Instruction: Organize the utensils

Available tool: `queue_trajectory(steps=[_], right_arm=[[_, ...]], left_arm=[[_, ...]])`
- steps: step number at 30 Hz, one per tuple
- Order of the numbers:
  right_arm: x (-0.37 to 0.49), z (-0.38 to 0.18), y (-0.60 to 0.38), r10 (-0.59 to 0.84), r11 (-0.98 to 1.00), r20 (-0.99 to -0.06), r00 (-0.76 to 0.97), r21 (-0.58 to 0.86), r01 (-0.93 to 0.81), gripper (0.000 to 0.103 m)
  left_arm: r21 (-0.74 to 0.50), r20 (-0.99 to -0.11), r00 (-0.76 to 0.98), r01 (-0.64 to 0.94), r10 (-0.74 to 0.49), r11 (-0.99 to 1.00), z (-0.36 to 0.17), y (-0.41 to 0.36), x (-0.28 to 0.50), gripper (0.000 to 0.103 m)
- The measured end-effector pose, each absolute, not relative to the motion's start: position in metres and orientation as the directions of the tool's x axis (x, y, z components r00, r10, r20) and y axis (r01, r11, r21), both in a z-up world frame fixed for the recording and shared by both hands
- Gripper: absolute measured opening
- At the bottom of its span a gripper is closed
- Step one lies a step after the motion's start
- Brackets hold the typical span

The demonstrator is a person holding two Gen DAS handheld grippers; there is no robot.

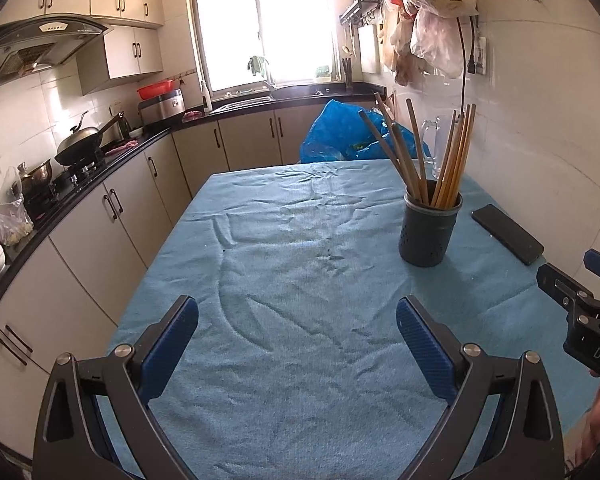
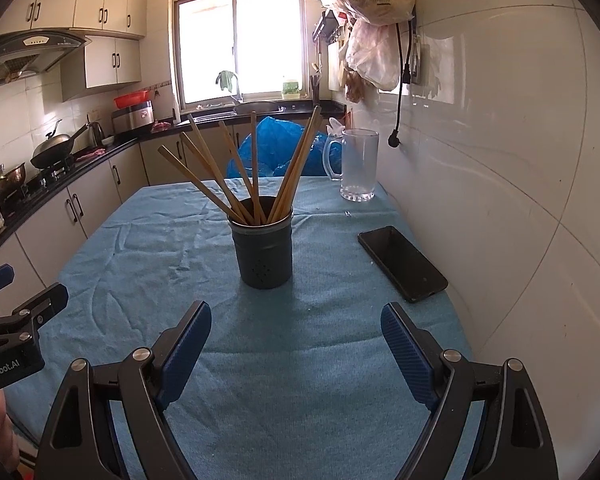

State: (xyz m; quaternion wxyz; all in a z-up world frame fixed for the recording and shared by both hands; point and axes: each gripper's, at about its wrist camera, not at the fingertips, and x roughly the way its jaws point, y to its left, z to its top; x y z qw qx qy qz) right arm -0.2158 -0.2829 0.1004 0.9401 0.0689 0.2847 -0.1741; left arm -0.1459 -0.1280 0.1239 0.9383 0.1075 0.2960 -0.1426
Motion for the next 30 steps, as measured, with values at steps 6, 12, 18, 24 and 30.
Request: queue_trajectory(steps=[6,12,18,24,30], right_arm=[[-0.215,0.099,-0.283,-0.29,0.93,-0.562,0.775,0.027,0.367,0.09],[-0.213,0.098,-0.282,-0.292,0.93,-0.567,0.77,0.021,0.368,0.09],[-0.21,0.095,-0.28,-0.292,0.93,-0.576,0.764,0.016,0.367,0.09],[-0.206,0.093,-0.278,-0.29,0.931,-0.584,0.758,0.009,0.364,0.09],[-0.2,0.088,-0.279,-0.289,0.93,-0.598,0.748,0.011,0.367,0.092]], left_arm=[[0.138,-0.596,0.778,0.343,-0.198,0.929,0.119,-0.131,-0.146,0.099],[0.144,-0.6,0.775,0.349,-0.199,0.926,0.117,-0.132,-0.146,0.099],[0.14,-0.602,0.774,0.346,-0.198,0.928,0.115,-0.132,-0.145,0.099],[0.138,-0.607,0.771,0.343,-0.194,0.929,0.112,-0.127,-0.142,0.099],[0.134,-0.612,0.773,0.307,-0.165,0.942,0.107,-0.116,-0.131,0.099]])
